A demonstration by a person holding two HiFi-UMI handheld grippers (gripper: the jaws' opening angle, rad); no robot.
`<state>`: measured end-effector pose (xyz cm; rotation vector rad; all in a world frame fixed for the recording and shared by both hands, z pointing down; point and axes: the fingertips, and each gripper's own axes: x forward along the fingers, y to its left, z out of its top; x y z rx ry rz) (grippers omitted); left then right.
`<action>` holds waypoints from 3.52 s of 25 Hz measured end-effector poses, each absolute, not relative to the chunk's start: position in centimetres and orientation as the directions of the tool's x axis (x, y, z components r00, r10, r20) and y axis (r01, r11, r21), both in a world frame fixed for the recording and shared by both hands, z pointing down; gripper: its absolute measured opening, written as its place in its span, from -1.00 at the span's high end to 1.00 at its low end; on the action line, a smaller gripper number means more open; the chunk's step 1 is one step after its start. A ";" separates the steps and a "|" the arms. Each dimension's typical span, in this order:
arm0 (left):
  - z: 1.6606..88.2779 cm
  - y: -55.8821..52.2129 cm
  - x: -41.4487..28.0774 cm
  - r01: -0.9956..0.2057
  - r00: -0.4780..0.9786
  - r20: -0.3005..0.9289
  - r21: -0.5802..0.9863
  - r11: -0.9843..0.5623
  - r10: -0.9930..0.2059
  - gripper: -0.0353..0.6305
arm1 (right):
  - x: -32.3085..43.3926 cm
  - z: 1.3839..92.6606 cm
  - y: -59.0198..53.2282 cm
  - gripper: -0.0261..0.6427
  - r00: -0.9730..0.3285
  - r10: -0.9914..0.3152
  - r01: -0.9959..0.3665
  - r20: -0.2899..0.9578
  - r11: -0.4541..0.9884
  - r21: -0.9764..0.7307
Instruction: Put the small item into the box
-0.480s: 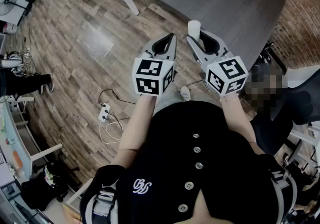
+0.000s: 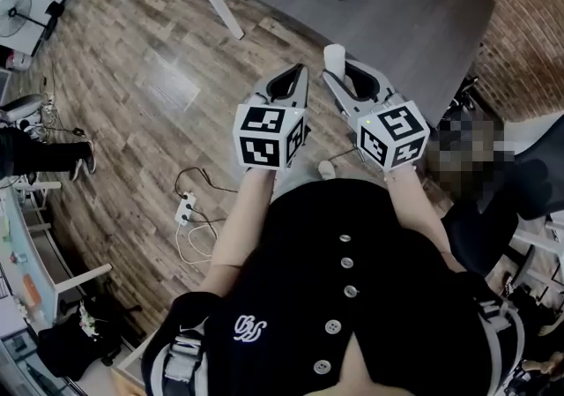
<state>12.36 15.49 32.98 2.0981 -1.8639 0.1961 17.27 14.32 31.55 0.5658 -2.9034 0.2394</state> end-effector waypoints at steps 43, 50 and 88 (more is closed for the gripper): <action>38.4 -7.2 -8.3 -0.954 0.224 0.346 0.269 -0.133 -0.911 0.85 | -0.4 35.9 -7.2 0.52 -0.890 -0.393 -0.439 0.234 0.876 -0.199; 37.4 -15.5 -14.5 -0.907 0.411 0.340 0.241 -0.344 -0.846 0.85 | -9.3 35.3 -15.3 0.52 -0.829 -0.513 -0.553 0.220 0.811 -0.193; 43.6 -24.1 -10.2 -0.755 0.655 0.425 0.392 -0.526 -0.625 0.85 | -4.0 47.4 -29.2 0.52 -0.507 -0.415 -0.575 0.755 0.816 0.062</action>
